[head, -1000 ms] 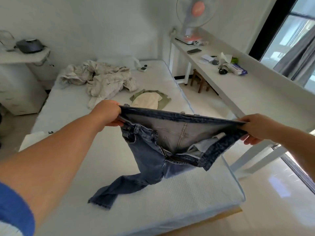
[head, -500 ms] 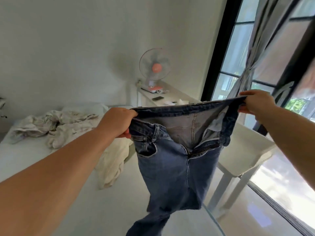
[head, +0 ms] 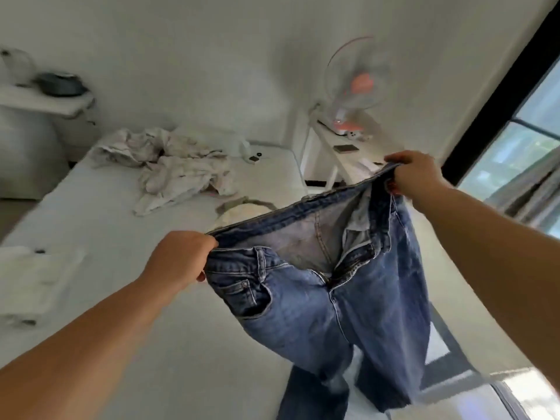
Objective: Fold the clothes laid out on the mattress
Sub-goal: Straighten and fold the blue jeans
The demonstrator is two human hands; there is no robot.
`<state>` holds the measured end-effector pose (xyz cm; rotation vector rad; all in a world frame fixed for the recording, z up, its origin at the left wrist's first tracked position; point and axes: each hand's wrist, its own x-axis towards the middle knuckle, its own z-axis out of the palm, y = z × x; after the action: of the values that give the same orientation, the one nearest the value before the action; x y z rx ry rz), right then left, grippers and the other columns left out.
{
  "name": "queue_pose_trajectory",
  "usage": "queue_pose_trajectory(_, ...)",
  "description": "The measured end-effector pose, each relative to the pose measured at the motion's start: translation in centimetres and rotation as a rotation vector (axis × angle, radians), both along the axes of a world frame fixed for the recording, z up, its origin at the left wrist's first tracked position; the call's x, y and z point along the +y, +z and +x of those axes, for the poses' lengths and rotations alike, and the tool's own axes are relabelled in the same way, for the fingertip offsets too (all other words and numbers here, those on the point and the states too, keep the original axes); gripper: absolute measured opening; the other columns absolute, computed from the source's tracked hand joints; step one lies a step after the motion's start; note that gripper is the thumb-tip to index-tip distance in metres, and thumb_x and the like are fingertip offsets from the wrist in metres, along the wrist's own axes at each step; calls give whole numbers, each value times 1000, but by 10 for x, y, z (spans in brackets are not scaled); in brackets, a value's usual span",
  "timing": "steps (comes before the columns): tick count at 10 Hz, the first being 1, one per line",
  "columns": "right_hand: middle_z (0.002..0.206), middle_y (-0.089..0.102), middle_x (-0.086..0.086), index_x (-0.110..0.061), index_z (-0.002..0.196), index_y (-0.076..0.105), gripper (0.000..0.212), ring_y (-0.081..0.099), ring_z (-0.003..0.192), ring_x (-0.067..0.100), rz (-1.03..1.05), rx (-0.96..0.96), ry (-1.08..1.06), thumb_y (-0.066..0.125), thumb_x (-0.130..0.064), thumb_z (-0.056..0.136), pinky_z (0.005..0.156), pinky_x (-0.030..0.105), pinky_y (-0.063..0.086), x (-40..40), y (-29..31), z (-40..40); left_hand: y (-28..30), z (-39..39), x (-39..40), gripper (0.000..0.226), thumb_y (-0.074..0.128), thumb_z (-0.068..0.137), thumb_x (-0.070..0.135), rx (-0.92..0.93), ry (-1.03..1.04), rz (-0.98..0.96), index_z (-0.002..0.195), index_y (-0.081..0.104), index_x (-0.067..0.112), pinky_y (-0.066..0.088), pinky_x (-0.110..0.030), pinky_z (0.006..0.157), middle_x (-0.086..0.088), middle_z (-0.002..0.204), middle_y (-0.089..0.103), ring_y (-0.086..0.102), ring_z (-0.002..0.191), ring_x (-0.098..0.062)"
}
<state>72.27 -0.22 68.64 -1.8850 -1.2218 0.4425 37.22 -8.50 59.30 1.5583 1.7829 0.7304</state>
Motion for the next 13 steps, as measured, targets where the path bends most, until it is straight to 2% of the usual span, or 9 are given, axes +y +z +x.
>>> queue_pose_trajectory(2, 112, 62, 18, -17, 110, 58, 36, 62, 94, 36, -308, -33, 418, 48, 3, 81, 87, 52, 51, 69, -163, -152, -124, -107, -52, 30, 46, 85, 13, 3, 431, -368, 56, 40, 7, 36, -32, 58, -16, 62, 51, 52, 62, -29)
queue_pose_trajectory(3, 109, 64, 15, -14, 108, 58, 33, 64, 94, 34, -396, -135, 495, 49, 0, 80, 83, 47, 54, 71, -209, -222, -172, -153, -73, 36, 47, 91, 16, -20, 583, -449, 56, 45, 11, 40, -23, 46, -5, 52, 49, 48, 46, -19)
queue_pose_trajectory(5, 102, 66, 12, -14, 114, 58, 33, 65, 90, 30, -501, -249, 672, 48, -9, 83, 83, 34, 52, 62, -302, -372, -262, -261, -108, 31, 49, 92, 18, -125, 871, -598, 64, 51, 5, 43, -22, 49, -4, 54, 51, 50, 47, -18)
queue_pose_trajectory(6, 97, 67, 9, -16, 113, 57, 31, 66, 72, 24, -533, -262, 724, 47, -9, 84, 72, 33, 54, 69, -348, -456, -315, -328, -118, 15, 53, 89, 8, 198, 572, -742, 100, 61, 1, 53, -34, 69, -12, 84, 65, 65, 71, -26)
queue_pose_trajectory(7, 90, 67, 9, -18, 111, 58, 29, 67, 66, 22, -584, -292, 757, 48, -9, 85, 65, 31, 56, 85, -389, -542, -355, -386, -117, 18, 53, 89, 5, 234, 464, -831, 107, 58, 4, 51, -31, 82, -10, 103, 66, 68, 88, -22)
queue_pose_trajectory(10, 108, 65, 14, -13, 125, 51, 41, 62, 90, 27, -738, -240, 774, 58, -15, 86, 85, 38, 52, 108, -518, -695, -465, -502, -110, 15, 54, 88, 5, 228, 372, -889, 102, 59, 6, 45, -28, 73, -8, 100, 64, 65, 88, -23)
queue_pose_trajectory(11, 113, 62, 10, -16, 128, 51, 40, 60, 93, 25, -728, -341, 801, 55, -17, 88, 75, 30, 50, 94, -561, -710, -499, -517, -107, 10, 52, 86, 4, 4, 579, -885, 90, 61, 0, 47, -36, 71, -14, 89, 63, 61, 83, -29)
queue_pose_trajectory(12, 118, 56, 12, -14, 128, 51, 34, 54, 84, 24, -730, -495, 857, 47, -22, 95, 68, 28, 43, 57, -585, -696, -510, -512, -102, 16, 52, 81, 12, 80, 720, -650, 66, 46, 14, 29, -29, 50, -4, 69, 45, 42, 62, -21)
queue_pose_trajectory(13, 131, 42, 12, -14, 125, 50, 34, 41, 117, 28, -512, -515, 770, 51, -25, 92, 94, 38, 38, 28, -588, -679, -501, -500, -91, 5, 61, 81, 18, 245, 557, -336, 84, 62, 15, 36, -29, 65, -2, 84, 53, 48, 77, -19)
